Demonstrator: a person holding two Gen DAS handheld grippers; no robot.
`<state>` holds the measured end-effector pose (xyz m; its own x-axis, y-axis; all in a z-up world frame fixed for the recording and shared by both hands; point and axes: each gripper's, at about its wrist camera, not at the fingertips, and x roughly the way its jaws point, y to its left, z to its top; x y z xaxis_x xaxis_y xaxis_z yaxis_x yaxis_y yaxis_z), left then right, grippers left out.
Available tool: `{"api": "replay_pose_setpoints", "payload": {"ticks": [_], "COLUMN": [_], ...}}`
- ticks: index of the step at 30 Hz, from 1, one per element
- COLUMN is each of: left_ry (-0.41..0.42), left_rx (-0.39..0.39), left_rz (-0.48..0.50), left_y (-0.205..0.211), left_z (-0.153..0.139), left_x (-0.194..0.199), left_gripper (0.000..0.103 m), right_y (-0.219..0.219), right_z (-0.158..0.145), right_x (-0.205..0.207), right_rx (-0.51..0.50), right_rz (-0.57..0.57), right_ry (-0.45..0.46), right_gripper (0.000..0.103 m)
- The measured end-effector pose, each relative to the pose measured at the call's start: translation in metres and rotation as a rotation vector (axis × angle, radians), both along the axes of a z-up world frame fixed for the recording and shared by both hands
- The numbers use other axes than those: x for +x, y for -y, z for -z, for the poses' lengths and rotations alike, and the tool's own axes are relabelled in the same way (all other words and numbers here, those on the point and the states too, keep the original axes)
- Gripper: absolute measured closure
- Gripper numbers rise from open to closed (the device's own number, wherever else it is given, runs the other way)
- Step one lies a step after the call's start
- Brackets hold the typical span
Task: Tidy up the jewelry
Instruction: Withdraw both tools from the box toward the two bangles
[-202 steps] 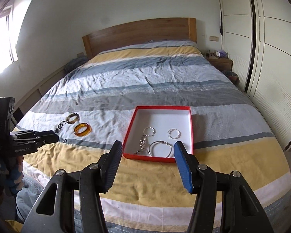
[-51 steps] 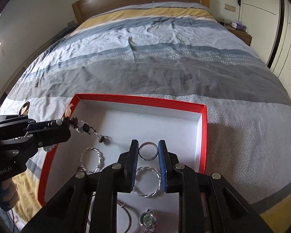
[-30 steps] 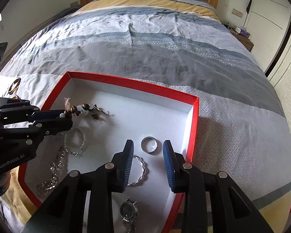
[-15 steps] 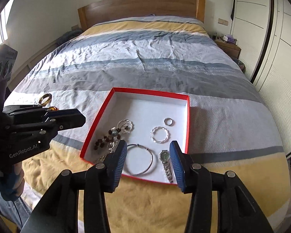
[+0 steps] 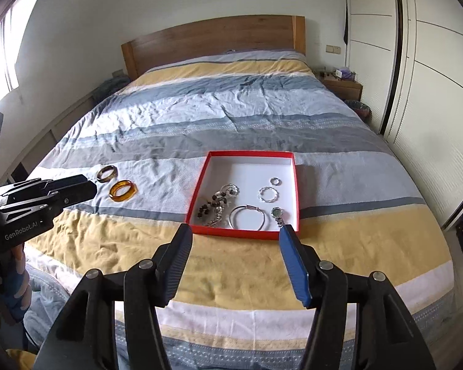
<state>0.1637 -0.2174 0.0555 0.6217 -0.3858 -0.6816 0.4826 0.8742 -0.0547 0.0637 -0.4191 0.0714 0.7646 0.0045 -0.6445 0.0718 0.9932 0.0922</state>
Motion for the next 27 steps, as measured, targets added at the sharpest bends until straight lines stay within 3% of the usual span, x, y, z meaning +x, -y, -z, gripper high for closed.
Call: {"api": "replay_pose_setpoints", "payload": {"ticks": [11, 19, 27], "left_ry": [0.116, 0.154, 0.144], "left_rx": [0.016, -0.004, -0.019], "left_rz": [-0.168, -0.213, -0.239], "left_y": [-0.074, -0.100, -0.115], "left_z": [-0.033, -0.039, -0.035], "left_x": [-0.086, -0.109, -0.105], "left_gripper": [0.071, 0.071, 0.071], "right_y": [-0.063, -0.078, -0.086], "right_z": [-0.028, -0.030, -0.024], "right_x": [-0.068, -0.081, -0.075], "right_rx": [0.022, 0.015, 0.025], "right_rz": [-0.024, -0.029, -0.029], "right_ry": [0.106, 0.104, 0.088], "right_gripper": [0.041, 0.040, 0.040]}}
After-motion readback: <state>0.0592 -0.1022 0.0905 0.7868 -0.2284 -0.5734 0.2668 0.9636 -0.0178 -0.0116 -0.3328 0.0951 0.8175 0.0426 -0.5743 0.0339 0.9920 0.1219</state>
